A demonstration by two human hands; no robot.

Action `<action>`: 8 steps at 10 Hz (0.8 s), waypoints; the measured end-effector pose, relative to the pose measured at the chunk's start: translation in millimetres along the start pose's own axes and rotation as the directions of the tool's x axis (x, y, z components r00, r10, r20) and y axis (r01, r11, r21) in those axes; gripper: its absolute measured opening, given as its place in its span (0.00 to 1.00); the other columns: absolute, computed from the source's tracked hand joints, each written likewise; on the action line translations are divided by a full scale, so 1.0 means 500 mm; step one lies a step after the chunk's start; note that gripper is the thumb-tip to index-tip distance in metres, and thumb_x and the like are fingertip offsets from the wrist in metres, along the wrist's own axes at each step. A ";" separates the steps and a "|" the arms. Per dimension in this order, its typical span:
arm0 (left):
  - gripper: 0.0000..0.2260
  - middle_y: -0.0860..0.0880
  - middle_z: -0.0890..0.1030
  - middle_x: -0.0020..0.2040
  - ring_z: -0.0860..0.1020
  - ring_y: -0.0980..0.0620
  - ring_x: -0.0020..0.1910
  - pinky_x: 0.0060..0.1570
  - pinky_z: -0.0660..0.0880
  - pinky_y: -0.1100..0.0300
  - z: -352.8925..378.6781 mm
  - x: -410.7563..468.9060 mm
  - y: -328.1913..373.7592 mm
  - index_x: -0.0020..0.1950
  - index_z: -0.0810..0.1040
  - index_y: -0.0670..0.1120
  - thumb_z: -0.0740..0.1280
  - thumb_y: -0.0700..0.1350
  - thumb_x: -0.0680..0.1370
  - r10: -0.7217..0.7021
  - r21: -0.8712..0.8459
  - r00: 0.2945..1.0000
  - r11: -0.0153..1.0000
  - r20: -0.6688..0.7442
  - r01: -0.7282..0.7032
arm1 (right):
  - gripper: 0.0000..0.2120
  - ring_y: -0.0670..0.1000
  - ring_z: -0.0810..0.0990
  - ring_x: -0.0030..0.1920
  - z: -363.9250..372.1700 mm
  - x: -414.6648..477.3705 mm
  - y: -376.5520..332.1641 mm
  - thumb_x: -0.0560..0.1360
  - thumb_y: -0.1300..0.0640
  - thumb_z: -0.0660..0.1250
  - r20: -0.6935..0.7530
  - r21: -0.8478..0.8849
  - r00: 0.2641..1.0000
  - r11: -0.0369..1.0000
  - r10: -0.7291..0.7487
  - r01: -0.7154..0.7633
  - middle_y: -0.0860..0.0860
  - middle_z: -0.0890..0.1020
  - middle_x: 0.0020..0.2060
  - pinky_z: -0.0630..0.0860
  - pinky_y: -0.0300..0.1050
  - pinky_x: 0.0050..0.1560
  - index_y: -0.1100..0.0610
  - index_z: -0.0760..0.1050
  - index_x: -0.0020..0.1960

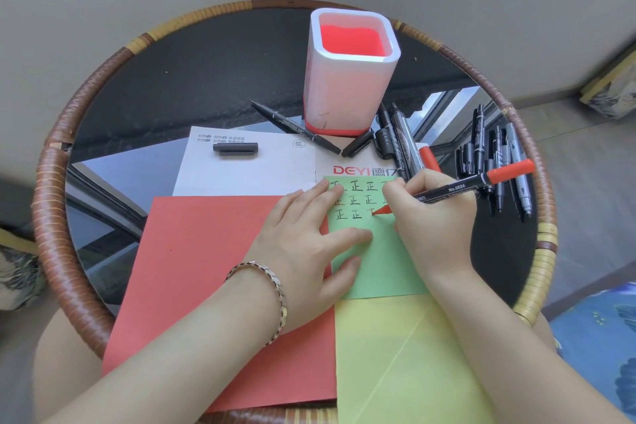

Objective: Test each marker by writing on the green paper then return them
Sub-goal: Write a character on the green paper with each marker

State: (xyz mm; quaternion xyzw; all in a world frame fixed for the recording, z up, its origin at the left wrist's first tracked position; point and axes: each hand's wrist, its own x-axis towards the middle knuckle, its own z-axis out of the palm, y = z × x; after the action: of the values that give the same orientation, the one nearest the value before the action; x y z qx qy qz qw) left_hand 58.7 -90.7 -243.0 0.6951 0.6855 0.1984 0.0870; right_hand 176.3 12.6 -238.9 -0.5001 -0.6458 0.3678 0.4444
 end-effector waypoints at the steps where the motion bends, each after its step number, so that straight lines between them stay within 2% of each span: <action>1: 0.15 0.39 0.75 0.62 0.71 0.40 0.64 0.62 0.59 0.53 0.000 0.000 0.000 0.52 0.80 0.55 0.58 0.53 0.71 -0.001 -0.007 1.000 1.000 0.001 0.001 | 0.14 0.45 0.69 0.27 -0.001 -0.001 0.000 0.62 0.60 0.64 -0.002 -0.009 1.000 1.000 0.017 -0.017 0.51 0.66 0.16 0.68 0.42 0.48 0.60 0.63 0.22; 2: 0.15 0.39 0.76 0.62 0.71 0.40 0.64 0.62 0.58 0.53 0.000 0.001 0.000 0.52 0.81 0.55 0.58 0.53 0.71 -0.001 -0.002 1.000 1.000 0.000 0.001 | 0.12 0.48 0.65 0.23 0.001 -0.001 -0.002 0.62 0.60 0.64 0.005 0.011 1.000 1.000 0.022 -0.022 0.52 0.66 0.16 0.70 0.48 0.51 0.61 0.64 0.23; 3: 0.15 0.39 0.75 0.62 0.71 0.40 0.64 0.62 0.59 0.53 0.000 0.001 0.000 0.52 0.81 0.55 0.58 0.53 0.71 -0.002 -0.006 1.000 1.000 0.002 0.002 | 0.16 0.45 0.65 0.20 0.001 -0.002 -0.007 0.64 0.62 0.65 0.029 0.018 1.000 1.000 0.003 -0.003 0.49 0.69 0.14 0.71 0.53 0.55 0.60 0.63 0.22; 4: 0.15 0.39 0.75 0.62 0.71 0.39 0.64 0.62 0.59 0.51 0.000 -0.001 0.000 0.52 0.80 0.55 0.58 0.53 0.71 -0.002 -0.010 1.000 1.000 0.004 0.002 | 0.16 0.44 0.68 0.19 0.002 -0.001 -0.002 0.66 0.64 0.66 0.038 -0.010 0.999 1.000 -0.019 0.020 0.46 0.70 0.14 0.67 0.40 0.42 0.61 0.65 0.23; 5: 0.15 0.39 0.75 0.62 0.71 0.40 0.64 0.62 0.59 0.51 0.001 -0.001 -0.001 0.52 0.80 0.55 0.58 0.53 0.71 -0.002 -0.008 1.000 1.000 0.005 0.002 | 0.15 0.45 0.66 0.20 0.002 -0.001 -0.001 0.64 0.62 0.65 0.042 0.009 0.999 1.000 -0.026 0.025 0.47 0.70 0.14 0.69 0.44 0.45 0.57 0.65 0.21; 6: 0.15 0.39 0.75 0.62 0.71 0.40 0.64 0.63 0.59 0.52 0.002 0.000 -0.001 0.52 0.80 0.55 0.58 0.53 0.71 -0.003 -0.001 1.000 1.000 0.002 0.003 | 0.15 0.44 0.65 0.22 0.000 -0.002 -0.004 0.64 0.62 0.65 0.036 -0.002 0.999 0.999 -0.036 0.036 0.55 0.68 0.16 0.71 0.43 0.45 0.62 0.65 0.22; 7: 0.15 0.39 0.75 0.62 0.71 0.40 0.64 0.63 0.59 0.52 0.001 0.000 -0.001 0.52 0.80 0.55 0.58 0.53 0.71 0.000 0.002 1.000 1.000 0.004 0.000 | 0.18 0.40 0.69 0.22 0.000 -0.002 -0.004 0.65 0.64 0.66 0.063 0.017 0.998 1.000 -0.020 0.019 0.45 0.69 0.13 0.69 0.37 0.40 0.56 0.65 0.21; 8: 0.15 0.39 0.75 0.62 0.71 0.40 0.64 0.63 0.59 0.52 0.001 -0.001 -0.001 0.52 0.80 0.56 0.58 0.53 0.71 0.000 0.000 1.000 1.000 0.001 0.000 | 0.14 0.39 0.68 0.27 0.001 -0.002 -0.003 0.63 0.61 0.64 0.072 0.026 0.997 0.999 -0.023 0.021 0.45 0.69 0.13 0.66 0.47 0.48 0.56 0.64 0.20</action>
State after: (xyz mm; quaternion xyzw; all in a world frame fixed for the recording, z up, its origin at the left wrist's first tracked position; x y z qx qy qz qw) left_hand 58.3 -90.9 -243.8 0.6951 0.6855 0.1981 0.0875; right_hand 175.7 11.1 -237.9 -0.4735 -0.6623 0.3890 0.4310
